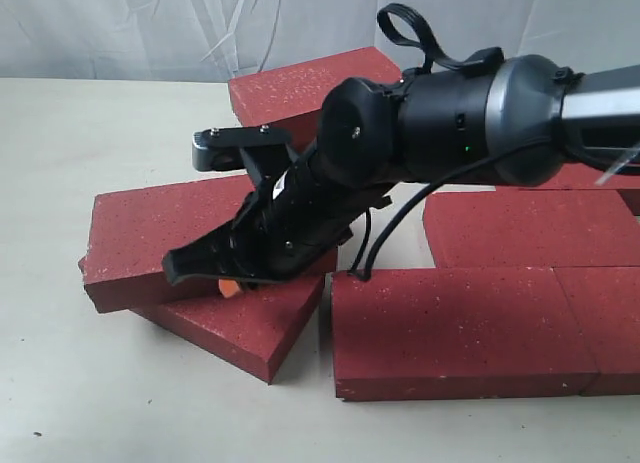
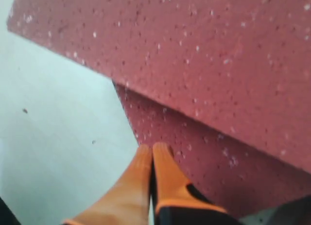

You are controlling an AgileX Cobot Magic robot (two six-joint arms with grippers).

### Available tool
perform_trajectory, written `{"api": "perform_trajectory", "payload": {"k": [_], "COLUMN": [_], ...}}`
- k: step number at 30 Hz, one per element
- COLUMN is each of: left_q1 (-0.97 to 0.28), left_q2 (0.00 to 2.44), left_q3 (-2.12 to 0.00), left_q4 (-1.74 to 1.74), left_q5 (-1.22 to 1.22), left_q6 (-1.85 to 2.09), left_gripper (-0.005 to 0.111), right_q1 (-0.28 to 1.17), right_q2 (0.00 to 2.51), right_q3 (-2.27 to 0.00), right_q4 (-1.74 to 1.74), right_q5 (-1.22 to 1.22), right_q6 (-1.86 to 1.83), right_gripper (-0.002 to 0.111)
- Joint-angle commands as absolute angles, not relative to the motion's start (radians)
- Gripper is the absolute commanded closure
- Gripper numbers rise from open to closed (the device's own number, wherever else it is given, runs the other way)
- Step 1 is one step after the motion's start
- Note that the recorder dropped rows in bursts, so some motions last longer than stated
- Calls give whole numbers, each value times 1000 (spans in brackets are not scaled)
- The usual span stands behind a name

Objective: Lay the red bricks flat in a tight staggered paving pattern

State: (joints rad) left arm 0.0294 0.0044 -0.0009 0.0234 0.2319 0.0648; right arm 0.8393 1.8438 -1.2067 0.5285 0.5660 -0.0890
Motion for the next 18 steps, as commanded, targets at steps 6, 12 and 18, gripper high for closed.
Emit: {"api": "perform_trajectory", "payload": {"k": [6,12,18], "left_q1": [28,28,28], "left_q2": [0,0,0], "left_q3": [0,0,0], "left_q4": [23,23,23], "left_q5": [223,223,223], "left_q6": [60,60,60], "left_gripper": [107,107,107], "right_q1": [839,839,839], "right_q2": [1947,1990,2017], "right_q3": [-1202,-1202,-1202], "right_q4": [655,749,789], "right_q5": [321,94,-41], "right_q6": [-95,-93,-93], "right_gripper": [109,109,109]}}
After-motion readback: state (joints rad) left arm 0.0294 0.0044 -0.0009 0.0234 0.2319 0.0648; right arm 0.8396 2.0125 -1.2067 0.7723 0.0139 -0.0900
